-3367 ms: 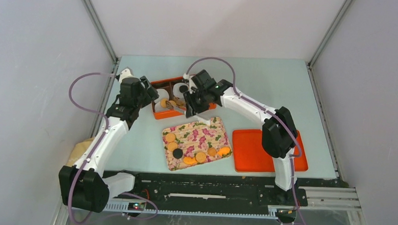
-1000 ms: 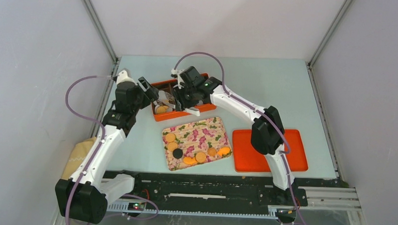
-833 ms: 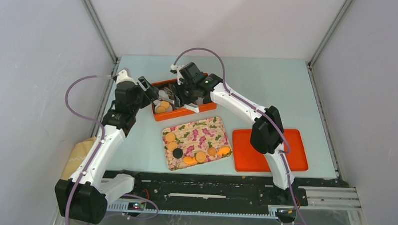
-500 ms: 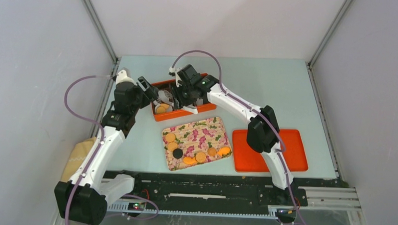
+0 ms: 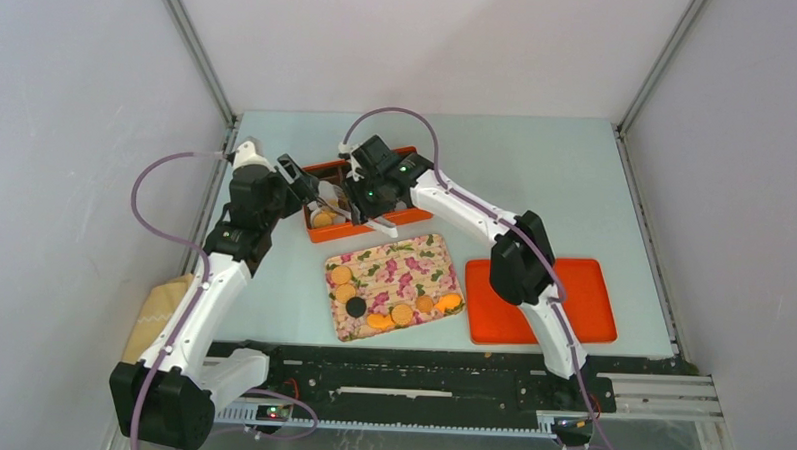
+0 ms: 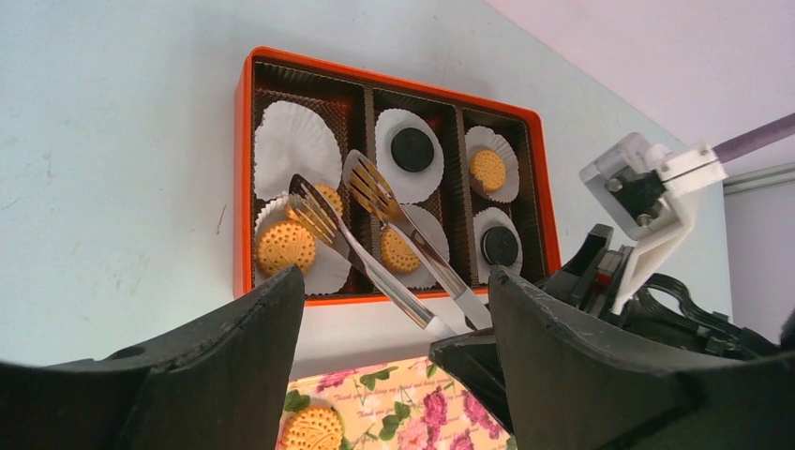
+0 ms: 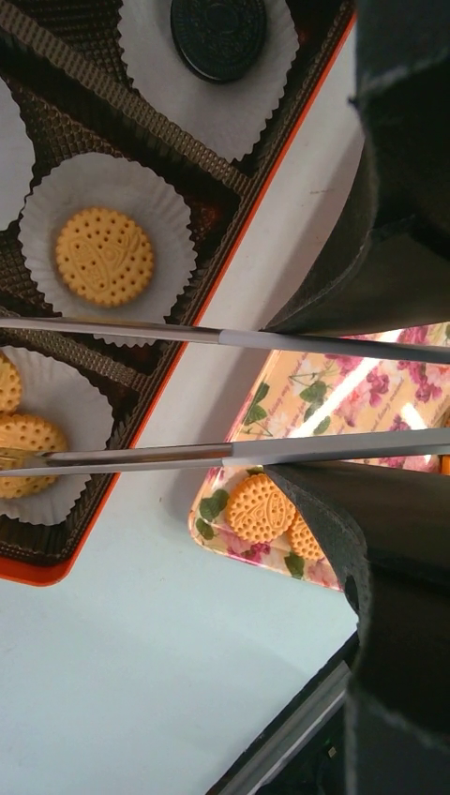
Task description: Pack the cookies
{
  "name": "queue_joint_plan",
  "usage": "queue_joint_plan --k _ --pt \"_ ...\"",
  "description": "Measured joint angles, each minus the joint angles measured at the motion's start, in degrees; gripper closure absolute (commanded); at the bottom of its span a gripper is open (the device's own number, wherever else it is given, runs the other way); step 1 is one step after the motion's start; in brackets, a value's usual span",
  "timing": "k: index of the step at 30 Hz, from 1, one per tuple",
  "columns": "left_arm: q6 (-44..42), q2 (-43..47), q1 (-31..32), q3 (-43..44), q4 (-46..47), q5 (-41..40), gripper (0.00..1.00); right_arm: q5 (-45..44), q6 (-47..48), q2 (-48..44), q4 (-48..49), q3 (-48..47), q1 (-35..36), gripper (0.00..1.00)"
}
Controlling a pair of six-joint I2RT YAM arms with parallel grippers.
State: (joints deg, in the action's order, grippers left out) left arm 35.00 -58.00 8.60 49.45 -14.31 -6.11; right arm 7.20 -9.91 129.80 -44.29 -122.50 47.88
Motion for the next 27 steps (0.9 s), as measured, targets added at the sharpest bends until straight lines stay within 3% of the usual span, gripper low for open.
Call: queue_joint_plan --k 11,18,27 --pt "0.1 1.7 0.0 -2.3 0.1 0.8 0.23 -3.4 0.0 5.3 -4.6 -5.5 2.8 0.48" --pt "0.1 3.8 0.0 -2.6 0.1 1.0 0.23 -7.3 -0.2 5.4 -6.1 -5.6 4.2 0.66" --pt "0.1 4.7 0.0 -2.6 0.1 1.0 0.23 -8.9 -0.3 5.1 -5.4 -5.6 4.3 0.69"
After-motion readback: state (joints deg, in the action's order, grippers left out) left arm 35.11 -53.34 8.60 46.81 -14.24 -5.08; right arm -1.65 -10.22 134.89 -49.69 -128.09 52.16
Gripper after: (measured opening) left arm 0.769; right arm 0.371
